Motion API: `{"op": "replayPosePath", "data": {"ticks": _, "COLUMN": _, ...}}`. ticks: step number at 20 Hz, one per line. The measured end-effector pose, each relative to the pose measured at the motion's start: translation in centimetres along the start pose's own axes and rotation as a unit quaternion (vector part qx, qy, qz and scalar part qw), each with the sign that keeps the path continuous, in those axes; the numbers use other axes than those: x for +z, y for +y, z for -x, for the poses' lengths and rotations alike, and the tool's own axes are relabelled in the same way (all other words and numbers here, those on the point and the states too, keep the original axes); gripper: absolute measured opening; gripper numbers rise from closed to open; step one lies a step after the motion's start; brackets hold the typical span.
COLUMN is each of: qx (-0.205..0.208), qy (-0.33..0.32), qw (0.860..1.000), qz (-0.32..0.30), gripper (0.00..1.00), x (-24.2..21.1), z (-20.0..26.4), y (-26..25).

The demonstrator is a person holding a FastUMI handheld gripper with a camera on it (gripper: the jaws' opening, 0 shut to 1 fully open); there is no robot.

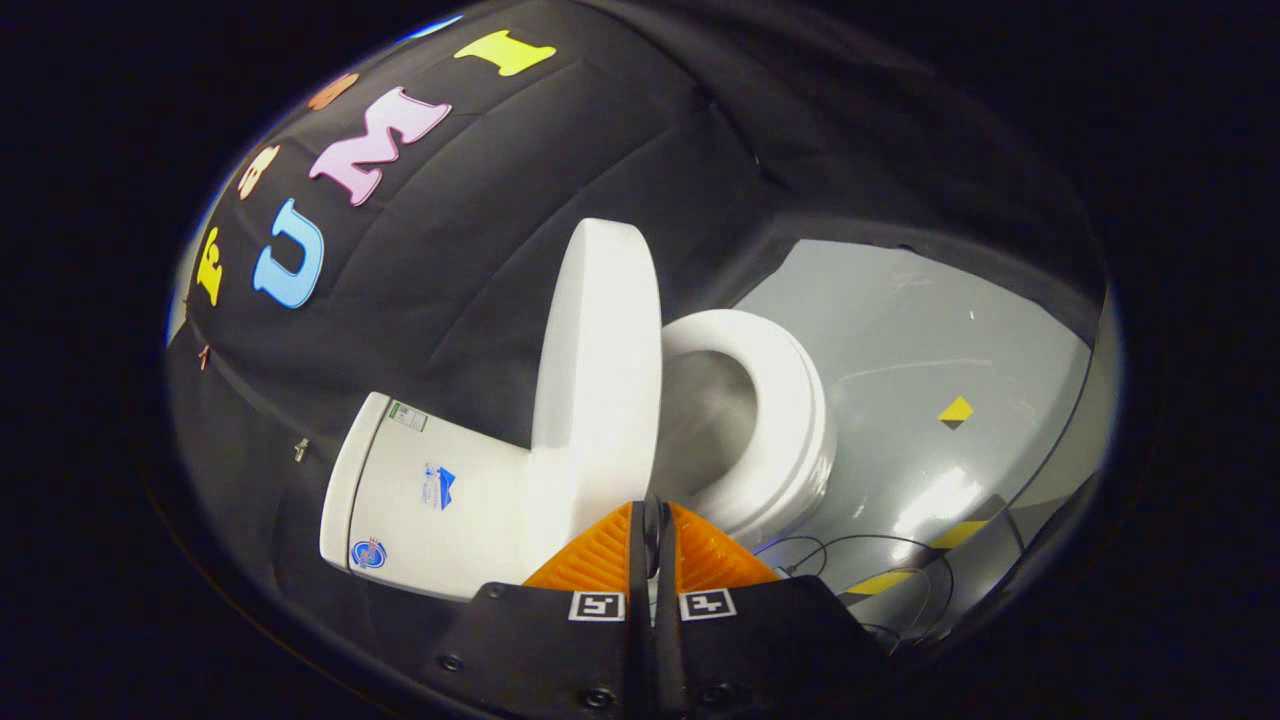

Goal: Open the toilet lid.

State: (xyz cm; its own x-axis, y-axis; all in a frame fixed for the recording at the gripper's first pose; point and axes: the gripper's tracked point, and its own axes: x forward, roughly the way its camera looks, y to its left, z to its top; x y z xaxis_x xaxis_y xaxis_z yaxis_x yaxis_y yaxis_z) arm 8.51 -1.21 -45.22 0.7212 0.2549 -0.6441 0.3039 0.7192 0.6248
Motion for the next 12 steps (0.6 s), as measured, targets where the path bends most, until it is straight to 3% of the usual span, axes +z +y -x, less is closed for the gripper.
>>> {"op": "replayPosePath", "data": {"ticks": 12, "qx": -0.042, "qy": -0.052, "qw": 0.994, "qz": 0.084, "gripper": 0.05, "x": -0.3, "z": 2.9, "y": 8.3}}
